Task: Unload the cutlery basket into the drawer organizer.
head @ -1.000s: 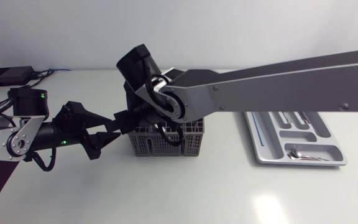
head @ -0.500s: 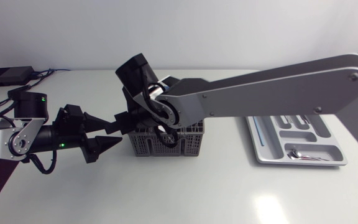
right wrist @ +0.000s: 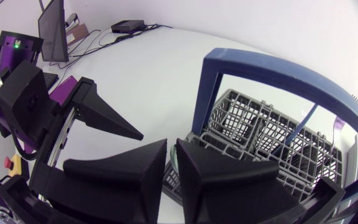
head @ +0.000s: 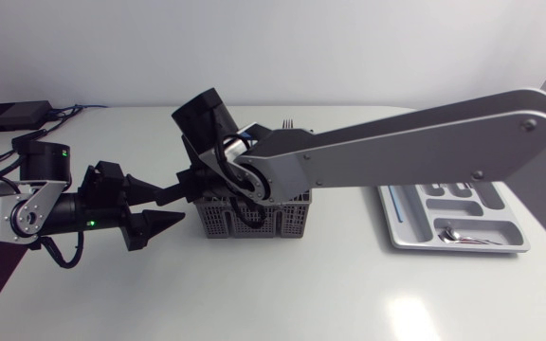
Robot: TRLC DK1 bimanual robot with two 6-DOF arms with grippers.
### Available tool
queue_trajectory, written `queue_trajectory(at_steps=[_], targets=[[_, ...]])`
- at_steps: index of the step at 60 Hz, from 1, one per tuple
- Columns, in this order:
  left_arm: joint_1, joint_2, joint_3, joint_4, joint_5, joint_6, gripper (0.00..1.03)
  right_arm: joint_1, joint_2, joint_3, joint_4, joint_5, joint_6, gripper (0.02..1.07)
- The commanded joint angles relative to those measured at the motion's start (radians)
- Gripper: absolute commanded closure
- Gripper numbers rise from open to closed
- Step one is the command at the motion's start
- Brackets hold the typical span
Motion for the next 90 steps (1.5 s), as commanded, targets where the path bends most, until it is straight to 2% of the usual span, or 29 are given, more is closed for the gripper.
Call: queue_trajectory(at_steps=[1, 17, 26, 29, 32, 33, 39, 59, 67, 73, 78, 87, 90], targets=[[0.004, -0.024, 0.004, -0.012, 0.013, 0.008, 0.23, 0.012, -0.056, -0.031, 0.009, 0.001, -0.011, 0.91], [-0.005, -0.064, 0.001, -0.039, 0.013, 0.003, 0.23, 0.015, -0.133, -0.1, 0.066, -0.038, -0.01, 0.91], [-0.005, -0.073, 0.001, -0.047, 0.013, 0.003, 0.23, 0.016, -0.134, -0.101, 0.057, -0.035, -0.013, 0.9], [-0.005, -0.073, 0.001, -0.05, 0.013, 0.003, 0.23, 0.016, -0.131, -0.101, 0.047, -0.025, -0.019, 0.78], [-0.006, -0.073, 0.001, -0.05, 0.013, 0.003, 0.23, 0.016, -0.118, -0.086, 0.014, -0.018, -0.026, 0.56], [-0.006, -0.073, 0.001, -0.05, 0.013, 0.003, 0.23, 0.016, -0.115, -0.081, 0.006, -0.014, -0.026, 0.53], [-0.008, -0.072, 0.001, -0.05, 0.012, 0.004, 0.23, 0.019, -0.095, -0.066, -0.026, 0.0, -0.028, 0.53], [-0.013, -0.042, 0.022, -0.07, -0.007, 0.017, 0.23, 0.028, -0.026, -0.002, -0.058, 0.035, -0.034, 0.54], [-0.006, -0.019, 0.031, -0.099, -0.016, 0.029, 0.23, 0.032, 0.01, 0.023, -0.057, 0.051, -0.037, 0.61], [0.001, -0.006, 0.04, -0.124, -0.025, 0.034, 0.23, 0.038, 0.022, 0.029, -0.057, 0.069, -0.045, 0.63], [0.007, -0.003, 0.037, -0.133, -0.028, 0.037, 0.23, 0.038, 0.027, 0.029, -0.055, 0.078, -0.049, 0.67], [0.023, -0.003, 0.027, -0.143, -0.027, 0.054, 0.23, 0.039, 0.037, 0.029, -0.048, 0.115, -0.06, 0.88], [0.024, -0.004, 0.024, -0.148, -0.027, 0.058, 0.23, 0.041, 0.039, 0.029, -0.046, 0.127, -0.062, 0.89]])
